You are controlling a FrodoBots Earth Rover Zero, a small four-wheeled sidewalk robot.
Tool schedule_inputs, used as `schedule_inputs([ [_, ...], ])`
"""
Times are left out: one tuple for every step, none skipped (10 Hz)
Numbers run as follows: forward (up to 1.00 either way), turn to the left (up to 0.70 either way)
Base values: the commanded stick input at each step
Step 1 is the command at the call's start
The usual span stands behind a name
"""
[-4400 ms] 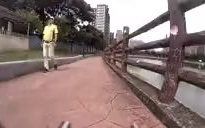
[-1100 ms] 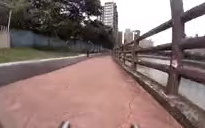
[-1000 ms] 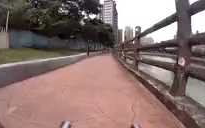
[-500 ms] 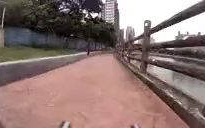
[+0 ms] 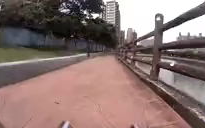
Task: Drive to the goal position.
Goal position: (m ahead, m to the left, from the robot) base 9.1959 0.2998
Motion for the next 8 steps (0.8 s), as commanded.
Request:
schedule_inputs([
  [1.0,0.0],
  [1.0,0.0],
  [1.0,0.0],
  [1.0,0.0],
  [1.0,0.0],
  [1.0,0.0],
  [1.0,0.0],
  [1.0,0.0],
])
